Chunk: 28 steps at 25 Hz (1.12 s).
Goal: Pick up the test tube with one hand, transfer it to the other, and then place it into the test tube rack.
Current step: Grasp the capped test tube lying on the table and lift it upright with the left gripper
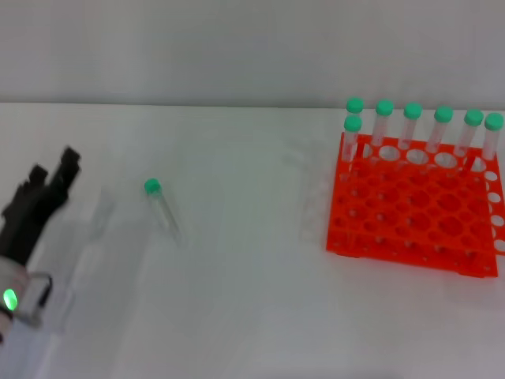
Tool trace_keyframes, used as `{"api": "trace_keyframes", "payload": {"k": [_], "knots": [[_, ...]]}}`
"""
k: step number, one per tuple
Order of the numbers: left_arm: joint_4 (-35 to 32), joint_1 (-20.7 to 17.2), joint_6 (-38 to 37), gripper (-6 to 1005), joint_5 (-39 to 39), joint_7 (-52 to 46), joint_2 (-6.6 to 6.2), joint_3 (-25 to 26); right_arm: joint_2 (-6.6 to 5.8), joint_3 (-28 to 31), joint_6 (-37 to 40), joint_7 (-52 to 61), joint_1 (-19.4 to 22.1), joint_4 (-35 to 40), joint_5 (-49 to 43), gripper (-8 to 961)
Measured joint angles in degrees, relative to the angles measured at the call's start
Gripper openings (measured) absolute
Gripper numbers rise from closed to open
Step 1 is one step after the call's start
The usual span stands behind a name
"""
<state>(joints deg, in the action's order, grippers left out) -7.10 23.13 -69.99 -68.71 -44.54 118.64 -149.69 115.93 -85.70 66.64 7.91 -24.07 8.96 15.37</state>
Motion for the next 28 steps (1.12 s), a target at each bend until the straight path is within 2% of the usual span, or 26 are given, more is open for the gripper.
{"api": "trace_keyframes", "payload": {"k": [2,6,8,9,11,16,19,22,24,25,26,28], "knots": [[4.78,3.01,1.62,785,2.15,-9.29,-0.58,-0.29,-0.01,0.00,-0.02,0.00,-0.01,0.00,0.02,884],[17.21,9.48,3.82,784,12.37,-31.68,-2.21,-1.24,-0.09,0.00,-0.21,0.00,-0.18,0.00,0.02,884],[23.76,12.68,3.84,784,18.03,-45.64,-3.38,-5.91,-0.14,0.01,-0.34,0.00,-0.23,0.00,0.02,884],[25.10,13.24,3.68,784,19.03,-49.12,-3.76,-7.86,-0.15,0.00,-0.34,0.00,-0.24,0.00,0.02,884],[29.25,14.83,1.53,784,22.82,-60.45,-5.36,-12.97,-0.17,0.00,-0.20,0.00,-0.25,0.00,0.02,884],[34.31,16.73,-4.01,783,30.22,-71.78,-7.59,-13.18,-0.18,0.01,0.03,-0.25,-0.27,0.12,0.02,885],[40.70,19.56,-7.22,783,39.82,-83.64,-8.79,-13.25,-0.25,0.01,0.08,-0.48,-0.30,0.32,0.01,885],[45.21,22.64,-10.41,783,46.72,-91.03,-9.97,-13.32,-0.37,0.01,0.14,-0.61,-0.64,0.59,0.02,885],[46.99,25.19,-12.47,783,52.59,-96.22,-11.64,-13.40,-0.37,0.01,0.15,-0.67,-0.93,0.61,0.02,885],[47.20,27.95,-13.88,783,59.07,-100.78,-13.89,-13.45,-0.37,0.01,0.16,-0.69,-1.05,0.62,0.02,885],[47.20,27.95,-13.88,783,59.07,-100.78,-13.89,-13.45,-0.37,0.00,0.16,-0.73,-1.35,0.62,0.01,885],[46.88,30.69,-15.23,782,64.54,-104.81,-15.89,-13.46,-0.36,0.01,0.17,-0.77,-1.79,0.48,0.01,885]]}}
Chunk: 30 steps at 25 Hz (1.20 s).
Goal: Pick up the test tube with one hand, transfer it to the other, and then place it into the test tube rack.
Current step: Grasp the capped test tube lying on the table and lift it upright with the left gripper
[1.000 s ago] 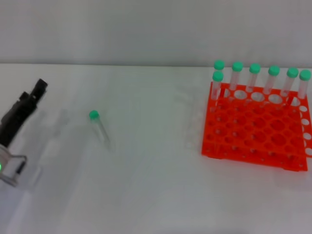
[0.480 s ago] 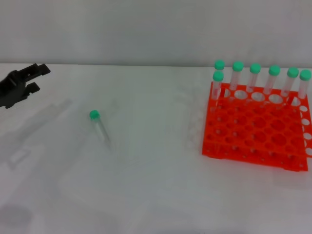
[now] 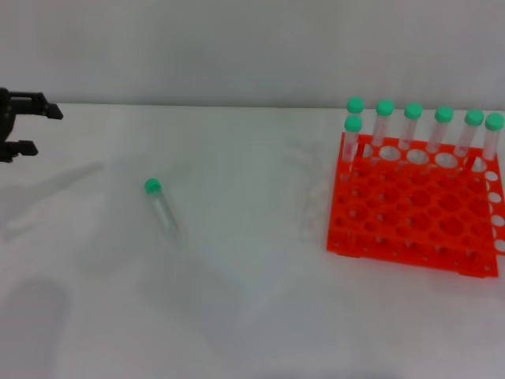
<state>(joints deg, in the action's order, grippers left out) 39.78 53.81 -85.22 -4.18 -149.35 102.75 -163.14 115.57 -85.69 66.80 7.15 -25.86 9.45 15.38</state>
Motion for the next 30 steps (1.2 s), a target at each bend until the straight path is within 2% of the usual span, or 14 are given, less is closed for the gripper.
{"api": "trace_keyframes", "payload": {"k": [3,5,8,12,18,23,30], "knots": [[-0.15,4.25,-1.91,782,8.21,-5.51,-1.98,-0.02,0.02,0.00,0.00,-0.02,-0.64,-0.16,0.00,885],[-0.83,6.10,-2.41,782,13.13,-8.26,-2.78,-0.03,0.10,-0.03,0.00,-0.03,-1.27,-0.25,-0.01,885],[-4.97,8.59,-2.53,782,21.19,-13.30,-4.52,-0.05,0.22,-0.27,-0.01,-0.03,-2.08,-0.27,-0.16,885],[-10.04,10.48,-1.06,781,24.11,-19.16,-5.35,-0.07,0.26,-0.35,-0.01,-0.01,-2.35,0.16,-0.16,884],[-14.64,10.49,1.16,781,21.28,-22.20,-5.54,-0.01,0.35,-0.46,-0.01,-0.03,-2.42,-0.08,-0.41,884],[-20.01,9.25,5.16,780,21.53,-22.89,-4.66,0.01,0.45,-0.53,-0.01,0.22,-2.20,-0.12,-0.43,884],[-23.00,8.31,7.63,780,23.63,-22.96,-1.82,0.02,0.52,-0.61,-0.01,0.37,-2.25,-0.19,-0.44,885]]}}
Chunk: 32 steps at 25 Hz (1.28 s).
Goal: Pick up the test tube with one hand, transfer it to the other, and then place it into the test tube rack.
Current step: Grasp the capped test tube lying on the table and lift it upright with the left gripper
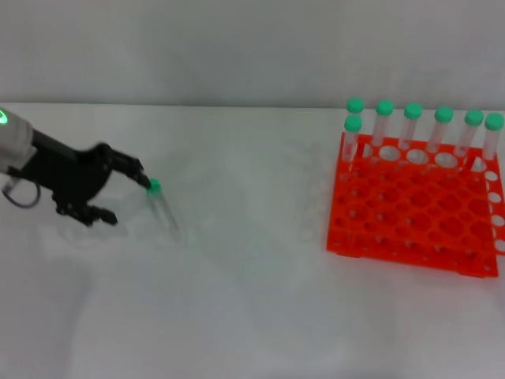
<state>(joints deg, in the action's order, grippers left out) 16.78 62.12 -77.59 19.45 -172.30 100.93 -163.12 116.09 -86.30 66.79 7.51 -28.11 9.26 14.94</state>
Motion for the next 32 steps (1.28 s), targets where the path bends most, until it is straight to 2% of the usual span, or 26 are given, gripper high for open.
{"api": "trace_keyframes", "payload": {"k": [7,13,23,31,32], "knots": [[-1.20,2.06,0.79,779,5.56,0.01,1.39,0.00,0.01,-0.57,0.00,0.05,-0.01,0.17,-0.08,884],[-1.31,2.53,2.44,779,6.62,0.02,1.59,-0.01,0.06,-0.71,0.00,0.05,0.21,0.24,-0.09,884],[-4.00,2.38,8.55,778,6.90,2.61,3.44,-0.01,0.10,-1.12,0.00,0.18,-0.06,0.28,-0.06,885],[-4.13,2.14,9.62,777,6.83,2.68,3.39,0.06,0.10,-2.35,0.15,1.85,-0.03,0.32,0.00,884],[-4.27,2.12,9.62,744,6.83,2.68,3.37,0.07,0.10,-2.37,0.28,1.89,-0.01,0.32,-0.02,884]]}}
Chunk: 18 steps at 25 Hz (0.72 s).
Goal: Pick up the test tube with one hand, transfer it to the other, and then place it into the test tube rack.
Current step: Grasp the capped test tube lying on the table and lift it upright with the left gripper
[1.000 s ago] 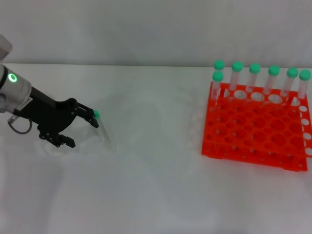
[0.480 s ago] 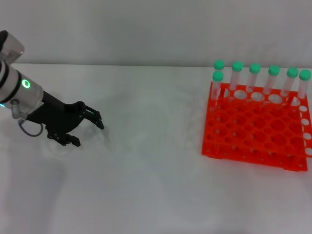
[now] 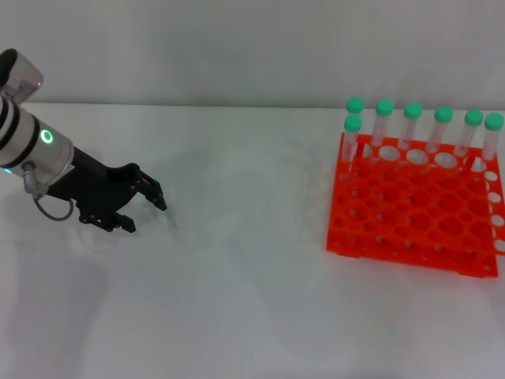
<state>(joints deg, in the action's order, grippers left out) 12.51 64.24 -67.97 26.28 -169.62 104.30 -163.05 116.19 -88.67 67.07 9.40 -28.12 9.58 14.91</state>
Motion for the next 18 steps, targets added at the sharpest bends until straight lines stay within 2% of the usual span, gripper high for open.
{"api": "trace_keyframes", "payload": {"k": [4,11,18], "knots": [[-0.90,-0.10,0.27,614,0.13,0.00,0.20,0.01,0.00,-0.02,0.23,0.00,-0.07,0.01,-0.04,884],[-0.96,-0.27,3.67,615,0.40,0.00,0.79,0.01,0.00,-0.12,0.25,0.00,-0.17,0.12,-0.06,885],[-1.98,0.13,6.26,609,-1.03,0.75,1.90,0.01,0.00,-0.10,0.25,0.66,-0.19,0.18,0.04,884]]}}
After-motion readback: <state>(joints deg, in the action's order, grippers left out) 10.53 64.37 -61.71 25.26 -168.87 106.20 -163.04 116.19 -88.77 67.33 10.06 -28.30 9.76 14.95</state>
